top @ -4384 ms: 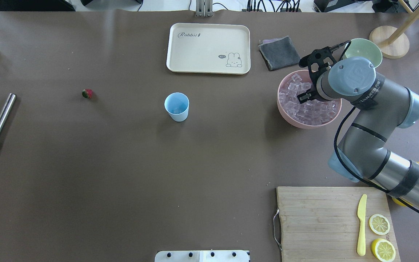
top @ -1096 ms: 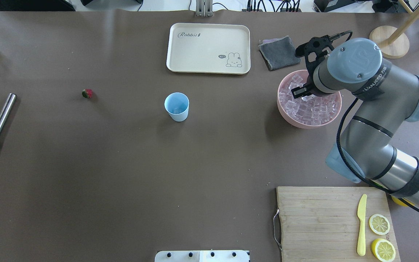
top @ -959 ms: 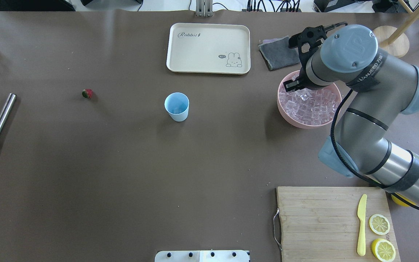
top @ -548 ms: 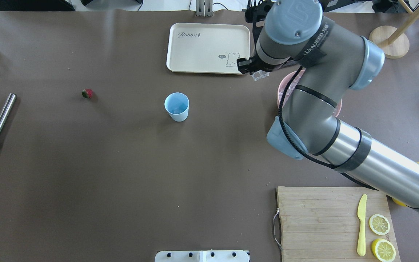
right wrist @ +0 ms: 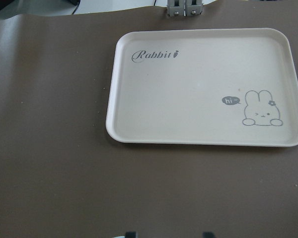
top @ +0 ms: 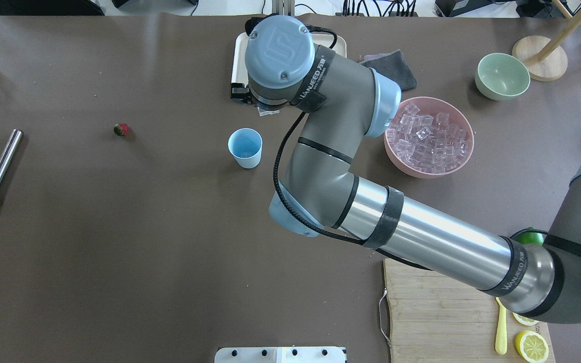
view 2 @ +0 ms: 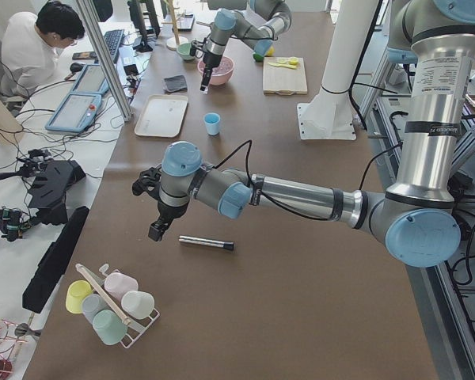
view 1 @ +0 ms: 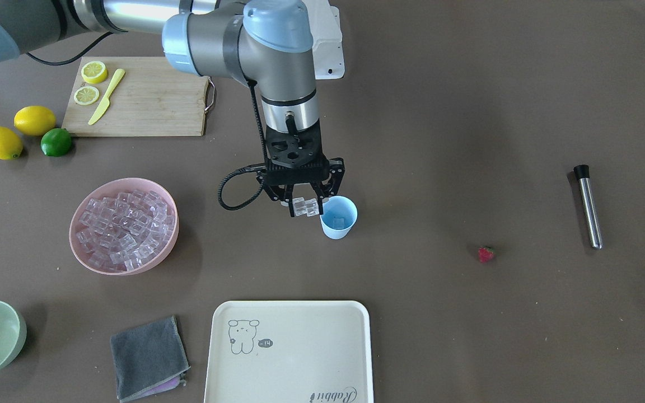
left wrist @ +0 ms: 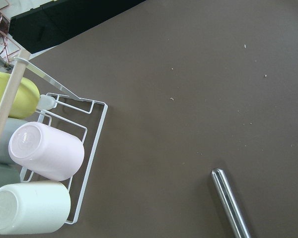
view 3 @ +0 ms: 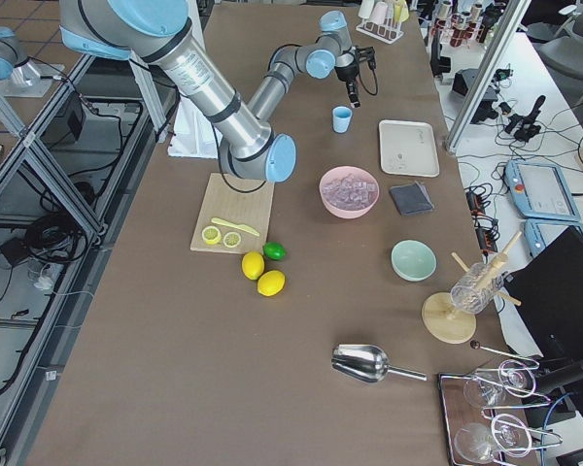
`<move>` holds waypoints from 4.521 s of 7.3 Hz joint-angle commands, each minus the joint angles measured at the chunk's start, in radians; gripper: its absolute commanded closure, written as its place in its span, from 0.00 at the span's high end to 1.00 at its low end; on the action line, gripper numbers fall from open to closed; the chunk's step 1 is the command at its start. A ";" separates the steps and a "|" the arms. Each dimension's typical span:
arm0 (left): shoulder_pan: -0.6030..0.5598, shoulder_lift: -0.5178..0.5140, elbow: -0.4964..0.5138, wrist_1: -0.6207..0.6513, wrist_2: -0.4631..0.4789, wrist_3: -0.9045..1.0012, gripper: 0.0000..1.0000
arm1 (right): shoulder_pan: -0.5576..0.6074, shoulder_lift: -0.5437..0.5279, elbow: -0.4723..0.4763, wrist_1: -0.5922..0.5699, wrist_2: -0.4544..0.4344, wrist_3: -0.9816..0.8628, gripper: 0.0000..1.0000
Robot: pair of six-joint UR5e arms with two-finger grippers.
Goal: Mash ice and strawberries in cup
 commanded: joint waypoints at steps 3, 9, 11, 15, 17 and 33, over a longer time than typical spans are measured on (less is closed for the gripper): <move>0.000 0.000 0.002 -0.005 -0.015 0.000 0.97 | -0.084 0.052 -0.119 0.067 -0.109 0.049 0.00; -0.002 0.003 -0.004 -0.013 -0.018 -0.002 0.97 | -0.104 0.035 -0.124 0.073 -0.135 0.055 0.00; 0.000 0.002 0.001 -0.013 -0.017 -0.002 0.97 | -0.104 0.034 -0.130 0.073 -0.138 0.055 0.29; 0.000 -0.001 -0.001 -0.013 -0.017 -0.005 0.97 | -0.113 0.032 -0.154 0.110 -0.167 0.058 0.97; 0.000 -0.001 0.001 -0.011 -0.017 -0.002 0.97 | -0.068 0.032 -0.103 0.083 -0.100 0.046 0.92; 0.000 -0.014 -0.006 -0.022 -0.017 -0.011 0.97 | 0.264 -0.600 0.128 0.435 0.304 -0.555 0.89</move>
